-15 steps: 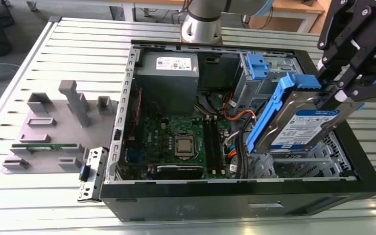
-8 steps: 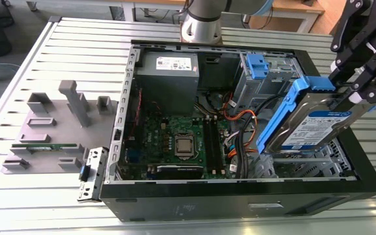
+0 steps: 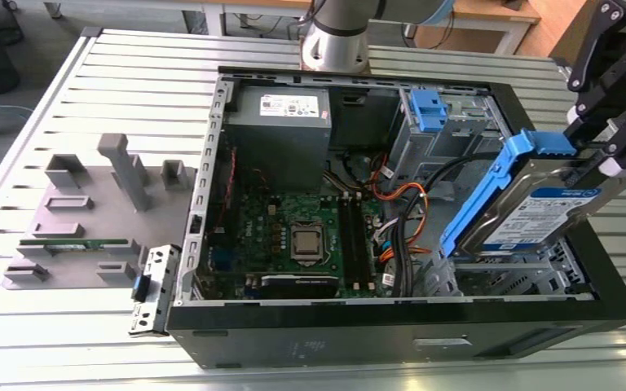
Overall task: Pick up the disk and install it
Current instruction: 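Pick up the disk, then insert the disk into the insertion slot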
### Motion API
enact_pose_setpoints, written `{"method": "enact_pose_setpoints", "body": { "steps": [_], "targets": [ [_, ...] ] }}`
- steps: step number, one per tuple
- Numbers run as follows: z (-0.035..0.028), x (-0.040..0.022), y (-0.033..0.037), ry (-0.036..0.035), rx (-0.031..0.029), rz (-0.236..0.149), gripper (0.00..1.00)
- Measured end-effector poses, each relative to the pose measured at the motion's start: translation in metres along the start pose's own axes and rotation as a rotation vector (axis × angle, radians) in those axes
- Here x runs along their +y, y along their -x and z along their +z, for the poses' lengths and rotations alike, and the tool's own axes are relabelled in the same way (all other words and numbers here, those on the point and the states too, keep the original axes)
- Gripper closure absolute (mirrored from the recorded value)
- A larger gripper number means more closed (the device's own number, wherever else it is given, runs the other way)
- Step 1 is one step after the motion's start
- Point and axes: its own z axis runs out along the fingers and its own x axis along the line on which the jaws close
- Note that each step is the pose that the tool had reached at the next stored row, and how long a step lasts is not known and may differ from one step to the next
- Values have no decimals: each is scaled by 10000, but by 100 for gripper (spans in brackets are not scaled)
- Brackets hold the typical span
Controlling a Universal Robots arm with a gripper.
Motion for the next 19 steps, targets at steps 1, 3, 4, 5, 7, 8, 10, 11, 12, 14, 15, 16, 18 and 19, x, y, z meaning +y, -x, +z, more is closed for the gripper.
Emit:
{"method": "enact_pose_setpoints", "body": {
  "steps": [1,3,4,5,7,8,10,11,12,14,15,16,18,19],
  "targets": [
    [5,-15,0,0,0,0,65],
    [15,-50,0,1,2,-1,65],
    [19,-71,0,1,3,1,65],
    [24,-91,0,1,2,0,65],
    [37,-124,0,1,-1,0,65],
    [42,-138,0,1,1,0,65],
    [58,-159,0,1,1,0,65],
    [62,-161,0,1,3,1,65],
    [67,-162,0,1,3,1,65],
    [72,-162,1,1,0,2,65],
    [74,-163,3,1,0,1,65],
    [74,-163,6,1,3,1,65],
    [76,-163,15,1,2,1,65],
    [77,-164,20,1,3,0,65]
  ]
}}
